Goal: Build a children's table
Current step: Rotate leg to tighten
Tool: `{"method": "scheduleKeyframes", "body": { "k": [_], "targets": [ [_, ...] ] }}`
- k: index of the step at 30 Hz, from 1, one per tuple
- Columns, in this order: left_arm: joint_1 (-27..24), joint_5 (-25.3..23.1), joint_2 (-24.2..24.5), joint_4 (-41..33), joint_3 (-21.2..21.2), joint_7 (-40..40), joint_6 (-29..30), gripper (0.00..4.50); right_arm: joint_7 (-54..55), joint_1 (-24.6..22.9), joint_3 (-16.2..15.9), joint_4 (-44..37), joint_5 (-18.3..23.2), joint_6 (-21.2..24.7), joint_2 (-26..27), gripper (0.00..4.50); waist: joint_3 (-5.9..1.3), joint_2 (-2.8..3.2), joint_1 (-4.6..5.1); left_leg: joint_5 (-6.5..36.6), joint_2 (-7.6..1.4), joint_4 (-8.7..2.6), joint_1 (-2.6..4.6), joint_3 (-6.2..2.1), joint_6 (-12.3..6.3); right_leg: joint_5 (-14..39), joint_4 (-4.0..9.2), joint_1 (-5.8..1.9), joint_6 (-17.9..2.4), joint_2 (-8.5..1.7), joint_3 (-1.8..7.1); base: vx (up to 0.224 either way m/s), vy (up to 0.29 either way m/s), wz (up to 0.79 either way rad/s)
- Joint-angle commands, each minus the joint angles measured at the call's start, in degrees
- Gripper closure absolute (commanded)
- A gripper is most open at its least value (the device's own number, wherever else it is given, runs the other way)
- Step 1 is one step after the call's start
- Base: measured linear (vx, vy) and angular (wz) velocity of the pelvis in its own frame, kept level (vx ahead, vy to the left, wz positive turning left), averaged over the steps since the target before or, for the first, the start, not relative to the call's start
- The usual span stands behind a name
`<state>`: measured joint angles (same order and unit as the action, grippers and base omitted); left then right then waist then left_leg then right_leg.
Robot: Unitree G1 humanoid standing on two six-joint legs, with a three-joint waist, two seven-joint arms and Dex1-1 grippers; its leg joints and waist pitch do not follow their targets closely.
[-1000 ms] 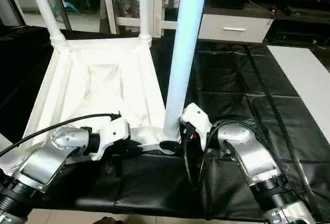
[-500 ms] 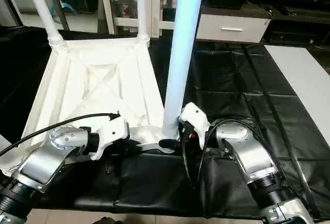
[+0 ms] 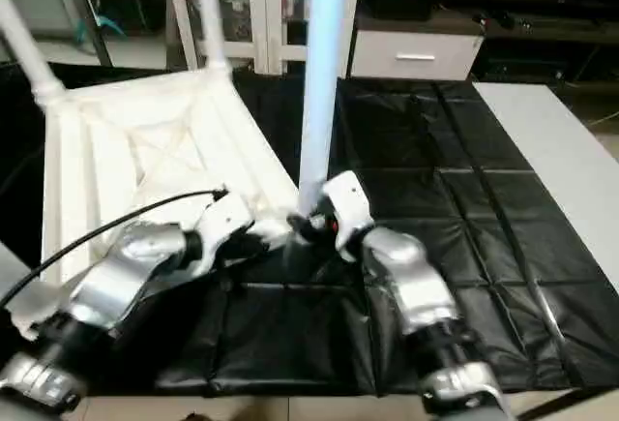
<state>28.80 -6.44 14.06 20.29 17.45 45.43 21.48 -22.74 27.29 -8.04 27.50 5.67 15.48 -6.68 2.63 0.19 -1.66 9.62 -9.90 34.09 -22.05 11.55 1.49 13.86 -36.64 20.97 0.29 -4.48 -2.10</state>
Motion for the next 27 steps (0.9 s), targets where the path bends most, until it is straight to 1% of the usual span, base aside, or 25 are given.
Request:
{"method": "scheduleKeyframes", "body": {
  "k": [1,2,3,4,5,6,7,8,10,11,12,13,14,15,16,17,18,20,21,22,23,24,25,26,27],
  "targets": [
    [1.65,1.37,-4.86,3.15,0.53,-3.7,-0.12,4.5,7.69,2.21,0.81,6.36,-1.94,0.96,3.28,1.8,-2.91,-0.47,-0.01,16.71,-3.31,-4.54,1.45,-2.12,2.27,13.25,5.81,-0.38,-10.94,-4.05,2.5,0.0,0.0,0.0],
    [2.58,0.85,-5.8,4.57,0.2,-5.28,0.4,4.5,10.14,3.14,1.42,8.15,-2.36,1.05,4.4,1.8,-2.86,-0.39,0.11,16.77,-3.26,-4.48,1.54,-1.99,2.44,12.94,5.75,-0.14,-11.2,-3.97,2.6,0.0,0.0,0.0],
    [3.58,0.28,-6.9,6.26,-0.38,-7.27,0.36,4.5,13.19,4.19,2.17,10.18,-2.7,1.19,5.76,1.8,-2.9,-0.34,0.21,17.14,-3.16,-4.51,1.65,-2.1,2.79,13.65,5.84,-0.17,-11.41,-4.05,2.56,0.0,0.0,0.0],
    [4.26,0.0,-7.7,7.35,-0.84,-8.6,0.5,4.5,15.87,5.0,2.82,11.72,-2.92,1.15,6.84,1.8,-2.97,-0.34,-0.05,16.96,-3.25,-4.5,1.65,-2.12,2.67,13.38,5.93,-0.31,-11.1,-4.18,2.56,0.0,0.0,0.0],
    [4.83,-0.33,-8.36,8.27,-1.13,-9.92,0.76,4.5,17.54,5.83,3.11,13.22,-3.01,0.93,7.86,1.8,-2.97,-0.39,-0.02,16.81,-3.33,-4.58,1.64,-2.1,2.51,12.24,5.86,-0.27,-10.84,-4.09,2.53,0.0,0.0,0.0],
    [5.33,-0.77,-9.04,9.01,-1.2,-11.28,0.82,4.5,19.72,6.74,3.38,14.78,-3.12,0.69,9.28,1.8,-3.2,-0.48,-0.06,15.44,-3.32,-4.54,1.53,-2.09,2.11,9.8,5.61,-0.51,-10.93,-4.07,2.46,0.0,0.0,0.0],
    [5.36,-0.8,-9.1,9.03,-1.18,-11.37,0.85,4.5,19.9,6.82,3.35,14.9,-3.18,0.65,9.41,1.8,-3.22,-0.39,-0.1,14.77,-3.31,-4.53,1.49,-2.04,1.88,8.6,5.51,-0.51,-11.03,-4.04,2.45,0.0,0.0,0.0],
    [5.39,-0.84,-9.22,9.03,-1.08,-11.47,0.74,4.5,19.27,7.04,3.33,15.07,-2.85,-0.11,10.12,1.8,-3.31,-0.33,-0.18,13.58,-3.28,-4.47,1.42,-1.95,1.26,6.39,5.38,-0.7,-11.17,-3.99,2.39,0.0,0.0,0.0],
    [5.45,-0.85,-9.29,9.17,-1.02,-11.5,0.59,4.5,18.57,7.18,3.35,15.25,-2.56,-0.75,10.48,1.8,-3.36,-0.38,-0.31,11.95,-3.28,-4.35,1.24,-1.85,0.15,3.99,5.3,-0.92,-11.32,-4.07,2.36,0.0,0.0,0.0],
    [5.08,-0.72,-8.79,8.19,-0.84,-10.89,0.72,4.5,16.23,7.04,3.93,13.89,-1.24,-2.78,10.74,1.8,-3.3,0.02,-0.36,11.82,-3.28,-4.37,1.27,-1.83,-0.16,3.52,5.34,-0.87,-11.44,-4.05,2.35,0.0,0.0,0.0],
    [5.0,-0.74,-8.63,8.01,-0.89,-10.59,0.65,4.5,15.19,6.92,3.94,13.1,-1.27,-3.53,10.64,1.8,-3.27,-0.14,-0.31,12.26,-3.27,-4.37,1.24,-1.79,-0.29,3.85,5.43,-0.89,-11.43,-4.05,2.37,0.0,0.0,0.0],
    [4.98,-0.78,-8.55,7.95,-0.95,-10.4,0.59,4.5,14.53,6.84,3.93,12.63,-1.37,-3.99,10.58,1.45,-3.26,-0.18,-0.4,12.63,-3.33,-4.39,1.23,-1.82,-0.35,4.69,5.51,-0.95,-11.49,-4.16,2.37,0.0,0.0,0.0],
    [4.95,-0.81,-8.43,7.88,-1.03,-10.25,0.56,4.5,13.81,6.65,3.59,11.92,-1.69,-4.38,10.27,1.24,-3.22,-0.12,-0.37,13.11,-3.35,-4.44,1.25,-1.85,-0.2,5.76,5.57,-0.94,-11.5,-4.12,2.35,0.0,0.0,0.0],
    [4.53,-1.27,-7.55,7.17,-0.5,-9.31,-0.19,4.5,13.08,6.08,3.15,10.46,-1.87,-4.54,9.28,1.1,-3.21,-0.14,-0.39,13.4,-3.42,-4.51,1.25,-1.9,-0.15,6.15,5.6,-0.96,-11.38,-4.09,2.35,0.0,0.0,0.0],
    [4.52,-1.28,-7.53,7.15,-0.48,-9.28,-0.21,4.5,13.06,6.07,3.15,10.42,-1.87,-4.54,9.25,1.1,-3.25,-0.13,-0.41,13.23,-3.45,-4.52,1.23,-1.93,-0.15,5.86,5.56,-0.99,-11.32,-4.1,2.37,0.0,0.0,0.0],
    [3.82,-1.17,-6.6,5.6,-0.15,-7.95,-0.13,4.5,12.08,5.4,3.14,8.32,-1.52,-3.64,8.09,0.9,-3.27,-0.07,-0.31,12.89,-3.45,-4.55,1.24,-1.9,-0.24,5.13,5.48,-0.92,-11.54,-4.01,2.35,0.0,0.0,0.0],
    [3.82,-1.17,-6.6,5.6,-0.15,-7.95,-0.13,4.5,12.08,5.4,3.14,8.32,-1.52,-3.64,8.09,0.9,-3.32,-0.09,-0.4,12.59,-3.51,-4.54,1.24,-1.96,-0.34,4.68,5.43,-1.03,-11.55,-4.02,2.29,0.0,0.0,0.0],
    [2.74,-0.76,-5.3,3.15,0.22,-5.97,0.41,4.5,8.53,4.4,2.41,5.09,-0.9,-1.29,5.92,0.74,-3.32,-0.34,-0.3,11.55,-3.46,-4.41,1.05,-1.82,-1.12,3.13,5.31,-1.11,-11.79,-3.95,2.31,0.0,0.0,0.0],
    [2.18,-0.65,-4.37,1.88,0.69,-4.54,0.13,4.5,6.48,3.82,2.0,3.13,-0.45,0.55,4.52,0.74,-3.24,-0.33,-0.44,11.37,-3.47,-4.43,1.02,-1.88,-1.3,3.09,5.32,-1.23,-11.72,-3.95,2.27,0.0,0.0,0.0],
    [1.24,-0.38,-3.0,0.01,1.26,-2.51,0.41,4.5,2.34,2.98,1.35,0.22,0.66,3.32,2.16,0.58,-3.29,-0.27,-0.4,10.99,-3.51,-4.41,0.96,-1.85,-1.69,3.03,5.3,-1.19,-11.77,-4.06,2.32,0.0,0.0,0.0],
    [0.59,-0.22,-2.11,-1.22,1.65,-1.17,0.6,4.5,-0.47,2.39,1.02,-1.69,1.36,5.09,0.62,0.47,-3.28,-0.31,-0.53,10.67,-3.6,-4.35,1.04,-1.81,-1.97,2.6,5.24,-1.28,-11.87,-4.0,2.33,0.0,0.0,0.0],
    [0.59,-0.22,-2.11,-1.22,1.65,-1.17,0.6,4.5,-0.47,2.39,1.02,-1.69,1.36,5.09,0.62,0.47,-3.23,-0.14,-0.64,10.45,-3.54,-4.36,1.04,-1.88,-2.03,2.56,5.28,-1.31,-11.77,-3.9,2.28,0.0,0.0,0.0],
    [-0.36,0.17,-0.6,-3.24,2.32,1.14,0.75,4.5,-4.45,1.61,-0.06,-4.29,1.68,6.83,-2.24,0.47,-3.21,-0.08,-0.59,10.58,-3.6,-4.38,1.04,-1.77,-2.07,2.51,5.3,-1.09,-12.06,-3.99,2.36,0.0,0.0,0.0],
    [-1.15,0.52,0.76,-5.0,2.95,3.22,0.8,4.5,-8.27,1.06,-0.95,-6.4,2.14,8.36,-5.05,0.47,-3.31,-0.31,-0.68,10.45,-3.72,-4.28,1.14,-1.75,-2.12,1.99,5.21,-1.21,-12.25,-3.87,2.29,0.0,0.0,0.0],
    [-1.9,0.99,2.13,-6.81,3.49,5.21,1.21,4.5,-12.1,0.7,-1.97,-8.06,2.1,9.29,-8.14,0.47,-3.31,-0.22,-0.84,10.27,-3.73,-4.26,1.13,-1.81,-2.2,1.69,5.14,-1.24,-12.35,-3.89,2.23,0.0,0.0,0.0]
  ]
}}
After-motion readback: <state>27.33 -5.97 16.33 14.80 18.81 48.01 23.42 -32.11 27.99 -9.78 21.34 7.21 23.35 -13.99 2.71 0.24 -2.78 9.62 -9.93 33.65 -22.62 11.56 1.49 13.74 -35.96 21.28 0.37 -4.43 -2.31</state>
